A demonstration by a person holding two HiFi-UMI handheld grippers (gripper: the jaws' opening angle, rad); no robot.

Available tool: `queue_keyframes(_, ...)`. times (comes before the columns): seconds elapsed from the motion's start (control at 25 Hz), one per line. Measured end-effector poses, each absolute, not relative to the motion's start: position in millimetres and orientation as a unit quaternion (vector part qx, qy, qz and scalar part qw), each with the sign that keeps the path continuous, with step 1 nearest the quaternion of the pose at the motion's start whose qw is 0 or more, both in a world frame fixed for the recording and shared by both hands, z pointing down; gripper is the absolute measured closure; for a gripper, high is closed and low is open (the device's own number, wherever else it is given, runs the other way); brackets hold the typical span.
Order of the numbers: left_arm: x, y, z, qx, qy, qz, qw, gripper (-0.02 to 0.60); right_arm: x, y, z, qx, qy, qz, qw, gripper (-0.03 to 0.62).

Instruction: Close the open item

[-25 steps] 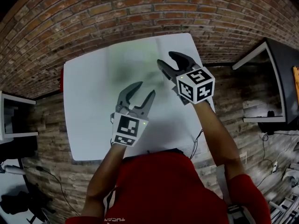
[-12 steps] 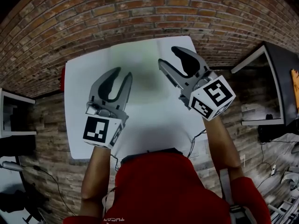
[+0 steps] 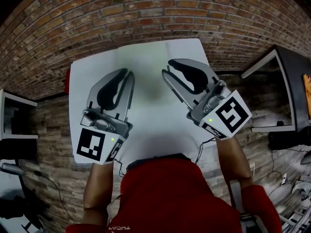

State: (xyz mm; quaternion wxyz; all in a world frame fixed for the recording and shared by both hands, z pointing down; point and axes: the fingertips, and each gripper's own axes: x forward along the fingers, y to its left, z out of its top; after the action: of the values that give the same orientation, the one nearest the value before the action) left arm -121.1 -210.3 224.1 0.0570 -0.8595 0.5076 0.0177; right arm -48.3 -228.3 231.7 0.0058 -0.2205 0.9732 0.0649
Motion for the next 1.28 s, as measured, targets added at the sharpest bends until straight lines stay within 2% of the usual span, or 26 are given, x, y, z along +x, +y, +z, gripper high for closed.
queue_keyframes(0.32, -122, -193, 212, -0.862, 0.502, 0.036, 0.065, 0.555, -61, -200, 225, -0.202, 0.977, 0.066, 0.03, 0.549)
queue_keyframes(0.68, -112, -175, 211, -0.873, 0.482, 0.054, 0.053, 0.568, -68, -180, 213, -0.209, 0.974, 0.065, 0.061, 0.559)
queue_keyframes(1.28, -95, -159, 221, -0.885, 0.46, 0.056, 0.04, 0.569, -70, -163, 218, -0.213, 0.974, 0.056, 0.058, 0.563)
